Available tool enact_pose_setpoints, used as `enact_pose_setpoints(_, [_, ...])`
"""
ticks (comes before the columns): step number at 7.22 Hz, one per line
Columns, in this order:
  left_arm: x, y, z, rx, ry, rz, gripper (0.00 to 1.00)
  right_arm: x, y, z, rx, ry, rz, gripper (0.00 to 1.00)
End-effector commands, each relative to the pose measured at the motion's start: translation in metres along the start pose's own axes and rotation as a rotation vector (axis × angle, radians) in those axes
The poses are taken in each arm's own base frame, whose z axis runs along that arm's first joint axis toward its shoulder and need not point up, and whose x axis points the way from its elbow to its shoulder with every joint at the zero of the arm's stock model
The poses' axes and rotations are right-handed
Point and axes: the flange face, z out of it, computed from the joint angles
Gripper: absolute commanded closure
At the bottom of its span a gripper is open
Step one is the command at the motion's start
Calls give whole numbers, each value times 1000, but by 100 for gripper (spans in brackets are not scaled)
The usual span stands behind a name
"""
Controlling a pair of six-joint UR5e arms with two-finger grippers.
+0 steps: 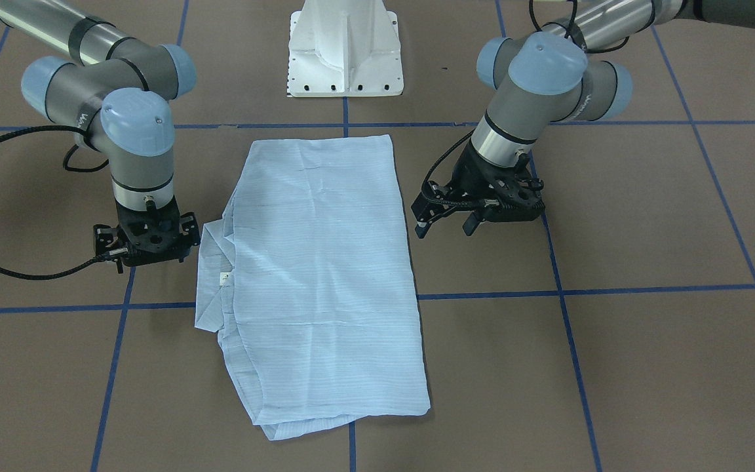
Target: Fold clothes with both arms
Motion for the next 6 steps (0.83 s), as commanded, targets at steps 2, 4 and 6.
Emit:
enact_pose_setpoints(2, [22,141,7,-115,41,-115,0,4,58,-48,-33,-150,131,0])
enact_pose_setpoints(4, [12,232,25,-143,-34,-191,0,-37,95,-56,-65,-195,211,0])
enact_pose_setpoints(6, [5,280,42,-147,-103,-215,1,-54,119,-50,-44,-260,260,0])
